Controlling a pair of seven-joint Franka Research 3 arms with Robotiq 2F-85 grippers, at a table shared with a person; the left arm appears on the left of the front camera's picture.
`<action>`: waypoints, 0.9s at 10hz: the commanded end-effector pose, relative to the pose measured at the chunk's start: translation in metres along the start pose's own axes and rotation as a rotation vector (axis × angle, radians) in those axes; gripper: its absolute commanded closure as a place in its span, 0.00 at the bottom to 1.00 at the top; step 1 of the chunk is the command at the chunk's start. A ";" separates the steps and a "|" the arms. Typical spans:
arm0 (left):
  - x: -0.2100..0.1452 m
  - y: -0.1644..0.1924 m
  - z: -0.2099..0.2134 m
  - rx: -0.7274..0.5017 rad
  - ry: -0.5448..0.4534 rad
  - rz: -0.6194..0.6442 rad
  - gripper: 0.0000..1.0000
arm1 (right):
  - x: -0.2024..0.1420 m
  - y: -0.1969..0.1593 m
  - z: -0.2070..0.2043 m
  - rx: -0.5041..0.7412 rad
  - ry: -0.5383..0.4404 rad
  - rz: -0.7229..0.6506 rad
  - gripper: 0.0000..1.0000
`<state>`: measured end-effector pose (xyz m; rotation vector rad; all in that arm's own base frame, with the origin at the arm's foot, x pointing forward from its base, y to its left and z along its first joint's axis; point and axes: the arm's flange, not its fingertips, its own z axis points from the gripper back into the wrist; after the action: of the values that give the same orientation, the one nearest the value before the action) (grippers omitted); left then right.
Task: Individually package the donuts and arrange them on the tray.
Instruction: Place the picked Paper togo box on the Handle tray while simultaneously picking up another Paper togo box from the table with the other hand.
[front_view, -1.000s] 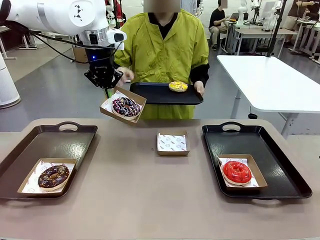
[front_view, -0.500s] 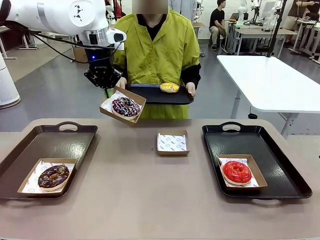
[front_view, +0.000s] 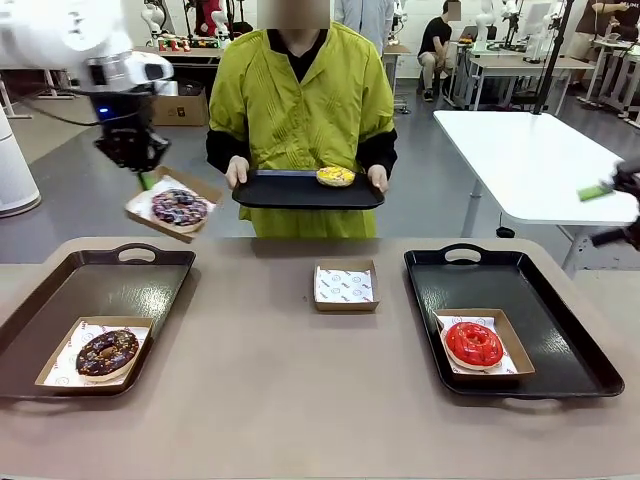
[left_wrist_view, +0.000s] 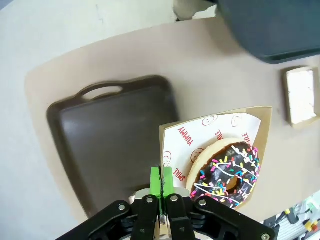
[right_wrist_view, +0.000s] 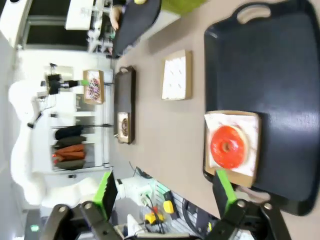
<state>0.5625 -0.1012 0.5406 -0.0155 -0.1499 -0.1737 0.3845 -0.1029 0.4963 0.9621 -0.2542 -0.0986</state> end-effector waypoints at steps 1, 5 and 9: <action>-0.021 0.031 -0.019 -0.019 -0.023 0.029 0.99 | 0.029 0.033 -0.054 -0.119 0.018 -0.029 0.00; -0.046 0.088 -0.066 -0.029 0.038 0.095 0.99 | 0.052 0.072 -0.157 -0.274 0.028 0.006 0.00; -0.058 0.102 -0.083 -0.044 0.077 0.104 0.99 | 0.046 0.076 -0.188 -0.261 0.043 0.047 0.00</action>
<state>0.5401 0.0051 0.4486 -0.0364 -0.0534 -0.0478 0.4778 0.0830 0.4599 0.6685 -0.2293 -0.0715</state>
